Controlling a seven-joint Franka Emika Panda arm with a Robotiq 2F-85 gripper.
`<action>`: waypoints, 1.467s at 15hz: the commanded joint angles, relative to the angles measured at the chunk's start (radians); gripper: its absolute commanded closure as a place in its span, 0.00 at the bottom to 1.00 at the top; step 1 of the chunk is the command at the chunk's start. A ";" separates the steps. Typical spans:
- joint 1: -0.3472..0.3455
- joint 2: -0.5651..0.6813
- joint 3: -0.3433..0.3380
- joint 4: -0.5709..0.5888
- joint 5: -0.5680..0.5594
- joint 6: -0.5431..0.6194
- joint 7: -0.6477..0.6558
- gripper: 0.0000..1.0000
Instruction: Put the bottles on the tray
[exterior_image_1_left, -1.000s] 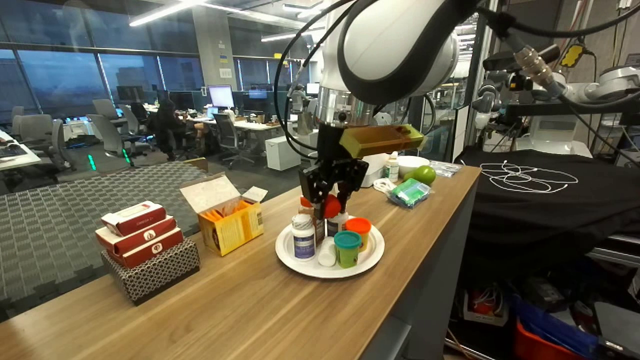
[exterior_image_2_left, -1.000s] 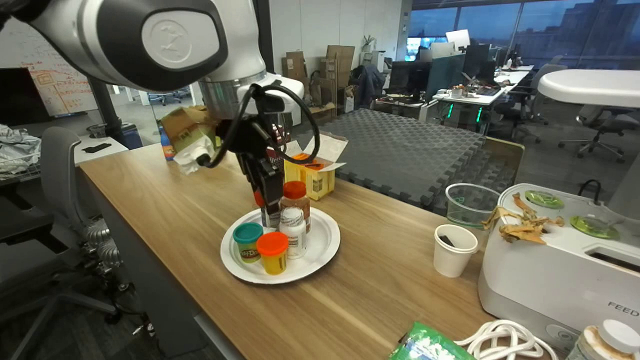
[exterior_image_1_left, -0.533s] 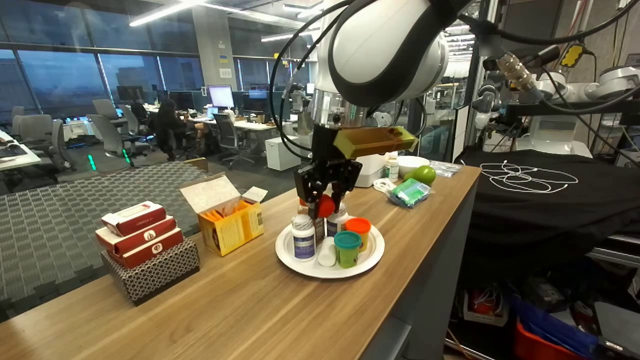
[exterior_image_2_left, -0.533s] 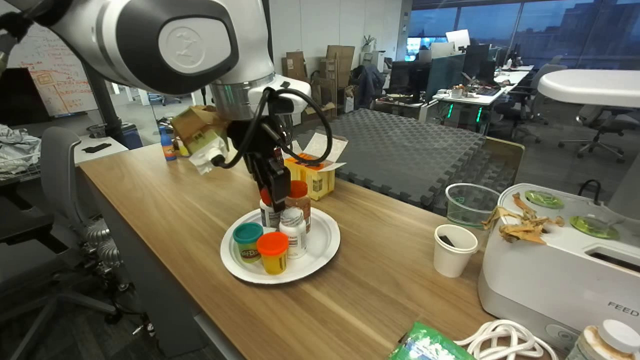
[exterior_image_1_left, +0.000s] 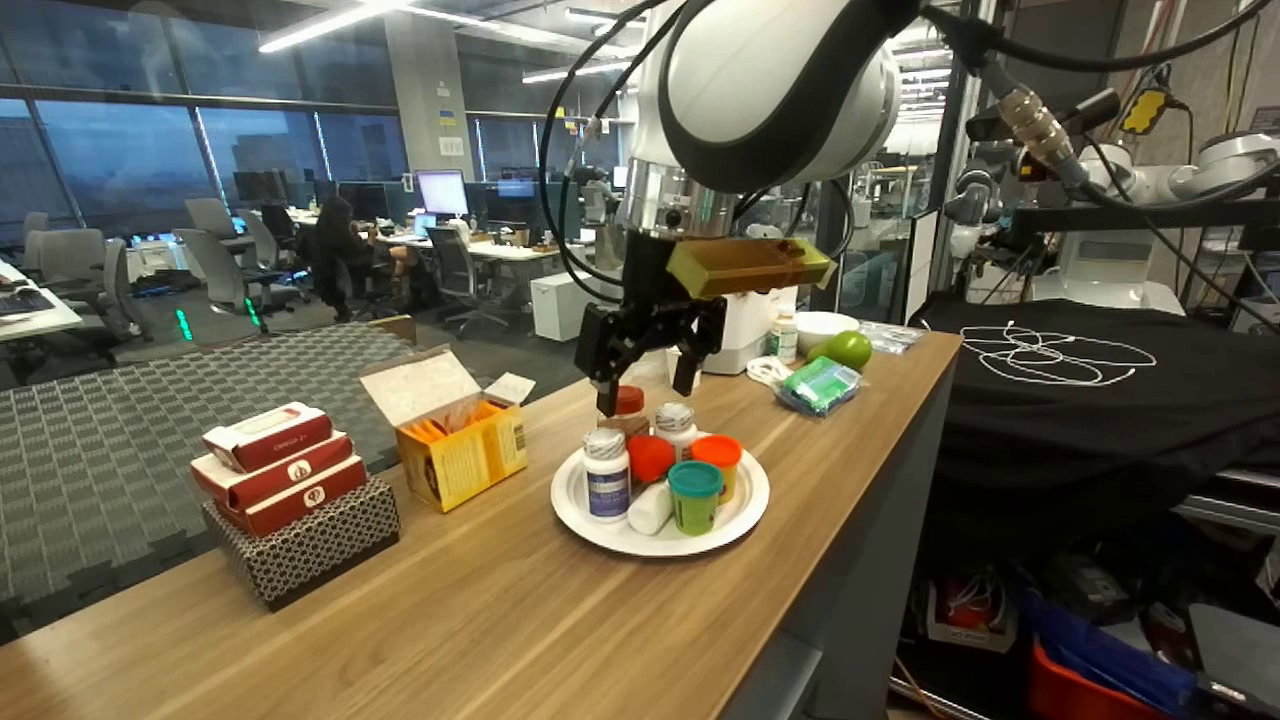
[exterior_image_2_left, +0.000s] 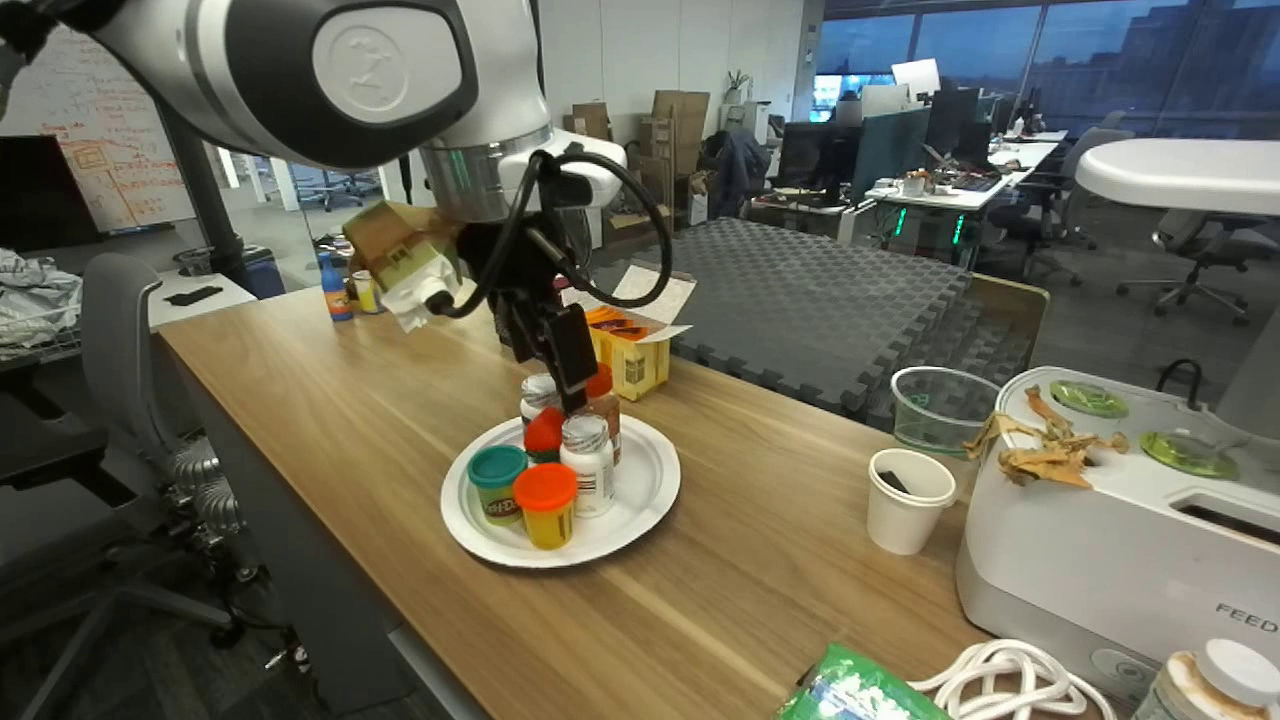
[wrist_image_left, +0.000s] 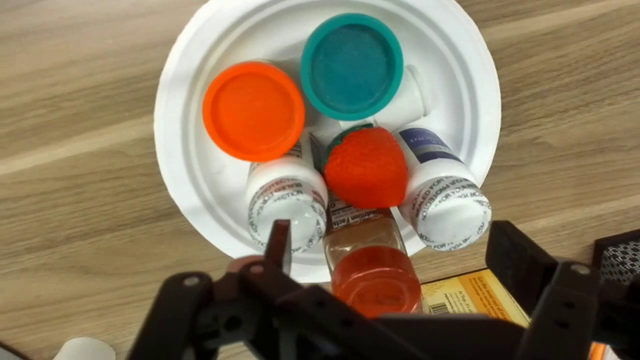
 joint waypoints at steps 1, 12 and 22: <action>-0.001 -0.040 0.001 -0.005 0.011 0.008 -0.018 0.00; 0.031 -0.491 0.035 -0.345 -0.152 -0.205 0.108 0.00; 0.037 -0.686 0.093 -0.508 0.002 -0.275 -0.038 0.00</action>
